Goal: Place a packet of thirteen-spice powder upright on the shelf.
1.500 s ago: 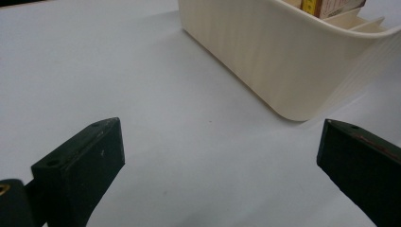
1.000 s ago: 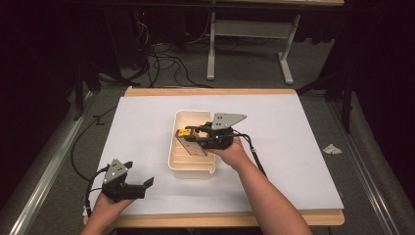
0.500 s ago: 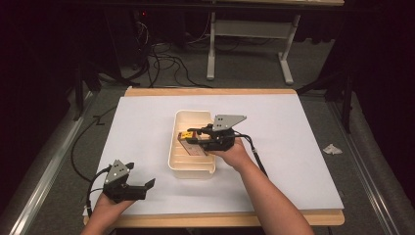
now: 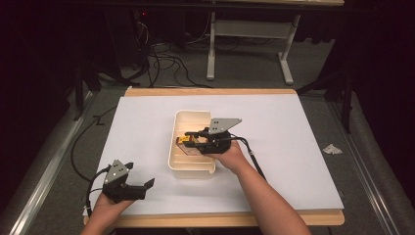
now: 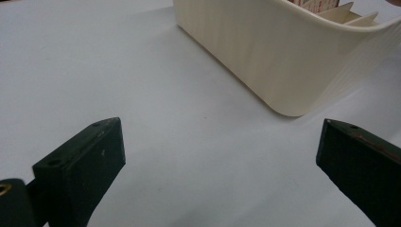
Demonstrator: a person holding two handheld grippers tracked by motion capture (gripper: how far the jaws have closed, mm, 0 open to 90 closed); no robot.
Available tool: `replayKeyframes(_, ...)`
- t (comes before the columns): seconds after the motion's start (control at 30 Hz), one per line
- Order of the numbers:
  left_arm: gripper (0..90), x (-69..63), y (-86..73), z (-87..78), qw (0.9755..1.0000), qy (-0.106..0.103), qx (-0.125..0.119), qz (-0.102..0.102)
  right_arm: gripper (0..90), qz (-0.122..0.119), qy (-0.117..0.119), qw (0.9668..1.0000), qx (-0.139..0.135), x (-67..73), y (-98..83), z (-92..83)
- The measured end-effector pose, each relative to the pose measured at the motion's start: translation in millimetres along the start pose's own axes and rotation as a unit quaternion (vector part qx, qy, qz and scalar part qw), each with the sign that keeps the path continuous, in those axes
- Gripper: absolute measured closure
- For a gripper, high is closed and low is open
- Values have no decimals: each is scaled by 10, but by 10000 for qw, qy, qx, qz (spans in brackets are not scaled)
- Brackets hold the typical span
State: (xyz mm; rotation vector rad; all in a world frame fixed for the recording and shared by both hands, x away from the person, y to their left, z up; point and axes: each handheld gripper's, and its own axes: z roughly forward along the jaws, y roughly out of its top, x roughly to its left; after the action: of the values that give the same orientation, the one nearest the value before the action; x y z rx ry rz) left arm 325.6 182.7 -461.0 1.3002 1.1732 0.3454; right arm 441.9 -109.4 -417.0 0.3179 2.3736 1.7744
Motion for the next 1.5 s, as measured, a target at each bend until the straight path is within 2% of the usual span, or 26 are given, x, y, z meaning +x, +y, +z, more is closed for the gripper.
replayKeyframes(0.1, 25, 1, -5, -3, 10000, -3, 35, 43, 653, 32, -23, 10000, 48, 0, -24, -22)
replayKeyframes(0.23, 25, -1, -1, -4, 10000, 4, -2, 2, 645, 80, -62, 9999, 124, -12, -57, -43)
replayKeyframes(0.37, 25, -13, -2, -2, 10000, 7, -24, -47, 643, 82, -82, 9999, 87, -13, -71, -70)
replayKeyframes(0.47, 25, -13, -15, -3, 10000, 9, 24, 23, 640, 114, -114, 9998, 118, -7, -79, -109)
replayKeyframes(0.67, 25, -2, -12, -2, 10000, 20, 26, 22, 633, 157, -137, 9997, 111, -17, -116, -189)
replayKeyframes(1.03, 25, 0, -11, 7, 10000, 16, 25, -28, 629, 74, -241, 9996, 108, 28, -149, -303)
replayKeyframes(1.5, 26, 16, -12, 5, 10000, 18, 49, -23, 620, 117, -313, 9993, 136, 35, -156, -363)
